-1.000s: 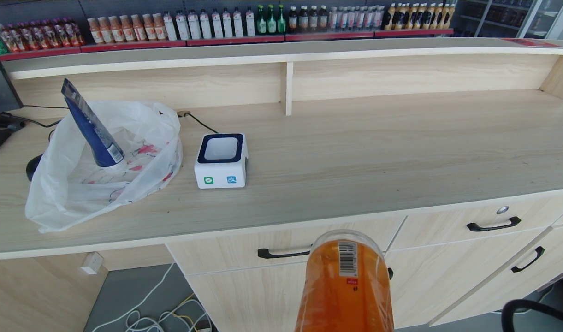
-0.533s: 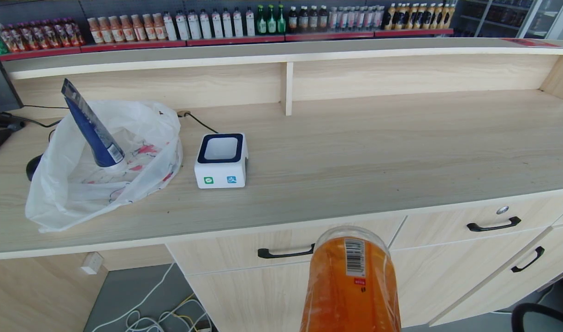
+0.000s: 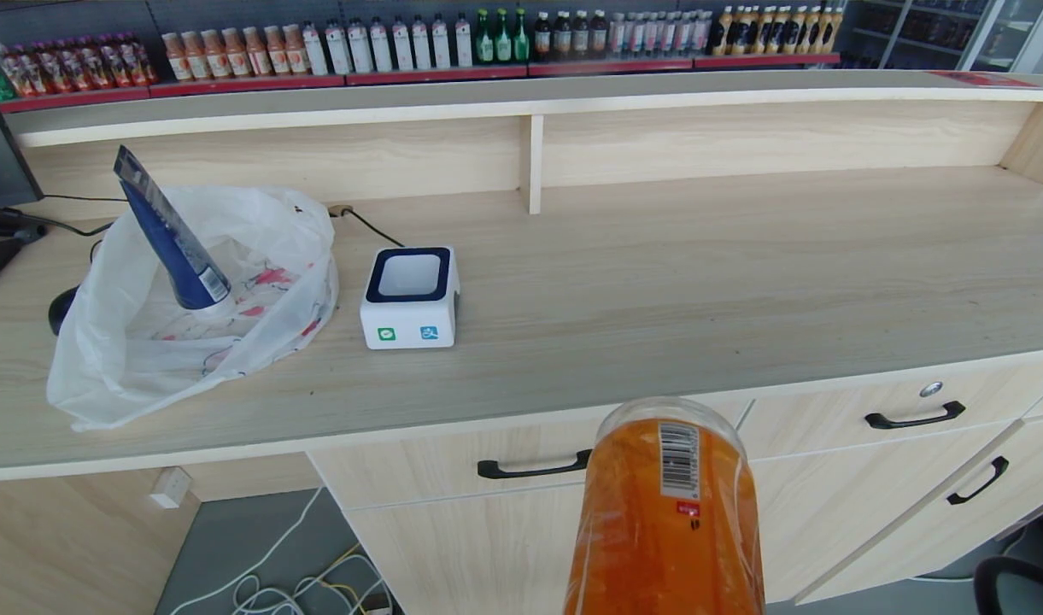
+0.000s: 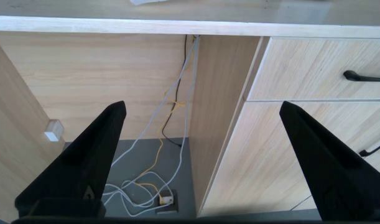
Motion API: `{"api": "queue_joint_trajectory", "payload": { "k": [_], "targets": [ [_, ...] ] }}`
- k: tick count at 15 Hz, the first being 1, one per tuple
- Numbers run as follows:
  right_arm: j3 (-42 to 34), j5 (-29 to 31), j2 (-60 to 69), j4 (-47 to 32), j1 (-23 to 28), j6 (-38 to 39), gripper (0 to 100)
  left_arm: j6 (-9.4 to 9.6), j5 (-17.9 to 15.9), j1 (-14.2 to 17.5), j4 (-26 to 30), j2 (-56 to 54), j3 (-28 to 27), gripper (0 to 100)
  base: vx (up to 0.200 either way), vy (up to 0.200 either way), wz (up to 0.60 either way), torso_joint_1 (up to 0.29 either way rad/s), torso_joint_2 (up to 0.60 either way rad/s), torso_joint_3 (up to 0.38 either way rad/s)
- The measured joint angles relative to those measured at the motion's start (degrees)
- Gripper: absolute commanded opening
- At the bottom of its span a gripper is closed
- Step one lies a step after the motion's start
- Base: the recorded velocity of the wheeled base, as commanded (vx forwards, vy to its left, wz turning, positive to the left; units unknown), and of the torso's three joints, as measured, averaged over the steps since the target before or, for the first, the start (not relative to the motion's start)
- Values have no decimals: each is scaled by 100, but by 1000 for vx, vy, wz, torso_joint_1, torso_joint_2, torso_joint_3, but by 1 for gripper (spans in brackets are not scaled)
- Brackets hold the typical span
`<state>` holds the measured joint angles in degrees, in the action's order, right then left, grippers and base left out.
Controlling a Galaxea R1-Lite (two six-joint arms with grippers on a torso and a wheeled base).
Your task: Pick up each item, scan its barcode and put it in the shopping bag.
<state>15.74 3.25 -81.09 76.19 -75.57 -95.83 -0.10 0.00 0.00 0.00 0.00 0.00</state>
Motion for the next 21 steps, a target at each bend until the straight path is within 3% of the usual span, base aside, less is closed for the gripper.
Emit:
{"api": "queue_joint_trajectory", "payload": {
  "k": [9, 13, 18, 21],
  "targets": [
    [16, 13, 0, 124, 0, 123, 0, -1, 0, 0, 2, 0, 0, 100, 0, 0, 0, 0, 0, 0],
    [-182, 30, 2, 685, 29, 1518, 0, 0, 0, 0, 5, 0, 0, 100, 0, 0, 0, 0, 0, 0],
    [-321, 41, 0, 745, 55, 2477, 0, 2, 0, 0, 2, 0, 0, 100, 0, 0, 0, 0, 0, 0],
    [-478, 152, 6, 736, 62, 3494, 0, 2, 0, 0, 5, 0, 0, 100, 0, 0, 0, 0, 0, 0]
  ]
}}
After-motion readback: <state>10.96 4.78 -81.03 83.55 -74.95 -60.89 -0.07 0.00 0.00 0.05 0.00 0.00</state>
